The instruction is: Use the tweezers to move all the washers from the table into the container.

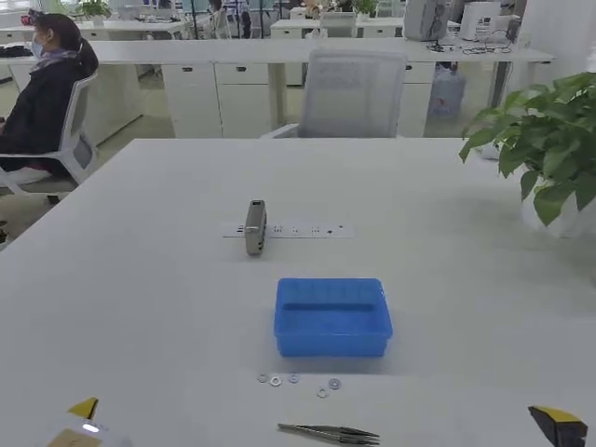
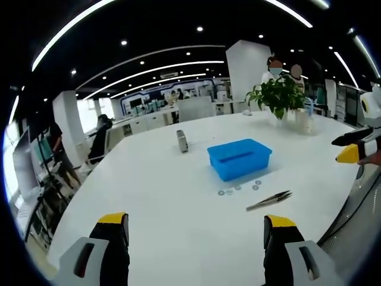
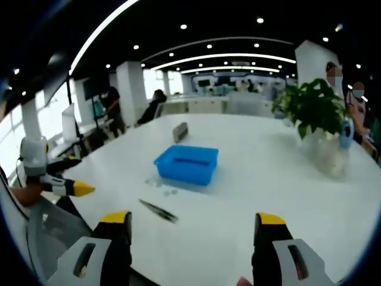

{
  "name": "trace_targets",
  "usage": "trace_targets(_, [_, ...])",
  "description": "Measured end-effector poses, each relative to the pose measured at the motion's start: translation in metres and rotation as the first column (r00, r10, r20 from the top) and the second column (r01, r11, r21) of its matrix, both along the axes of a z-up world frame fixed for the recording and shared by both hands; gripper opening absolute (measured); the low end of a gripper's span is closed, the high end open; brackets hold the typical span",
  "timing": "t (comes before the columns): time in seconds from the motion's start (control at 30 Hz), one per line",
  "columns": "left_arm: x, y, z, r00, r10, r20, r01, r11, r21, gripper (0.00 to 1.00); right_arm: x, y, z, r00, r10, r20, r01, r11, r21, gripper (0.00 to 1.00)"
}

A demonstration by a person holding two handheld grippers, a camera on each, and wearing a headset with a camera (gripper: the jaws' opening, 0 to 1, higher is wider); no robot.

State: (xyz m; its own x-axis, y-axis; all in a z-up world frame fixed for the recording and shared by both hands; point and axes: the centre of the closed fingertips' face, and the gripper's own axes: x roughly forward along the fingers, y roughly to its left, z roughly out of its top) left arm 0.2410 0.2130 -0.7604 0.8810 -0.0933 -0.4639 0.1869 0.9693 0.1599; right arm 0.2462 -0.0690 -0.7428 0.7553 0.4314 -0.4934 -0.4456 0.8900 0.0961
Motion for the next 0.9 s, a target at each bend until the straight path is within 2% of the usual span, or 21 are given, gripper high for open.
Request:
trace_targets(0.1, [0.0001,0.0000,0.0003,1.000,-0.002,0.003,0.002,1.000,0.004,0.96,-0.0005,0.0019,0.0006,1.000,0.004,0.000,-0.004,1.000,0.001,0.83])
trace_targets(0.4, [-0.0007,-0.0032,-0.0043,1.000,-0.022,-0.022,0.022,1.000,0.000,0.95,-0.0017,0.0016,-0.0041,1.000,-0.002,-0.021,0.002,1.000,-0.024,0.83])
trace_targets(0.9, [-0.0013,0.0013,-0.0017,1.000,0.001,-0.008,-0.001,1.000,-0.005,0.94,-0.0025,0.0020,-0.0072,1.000,0.009,-0.029,-0.010,0.999,-0.035,0.82])
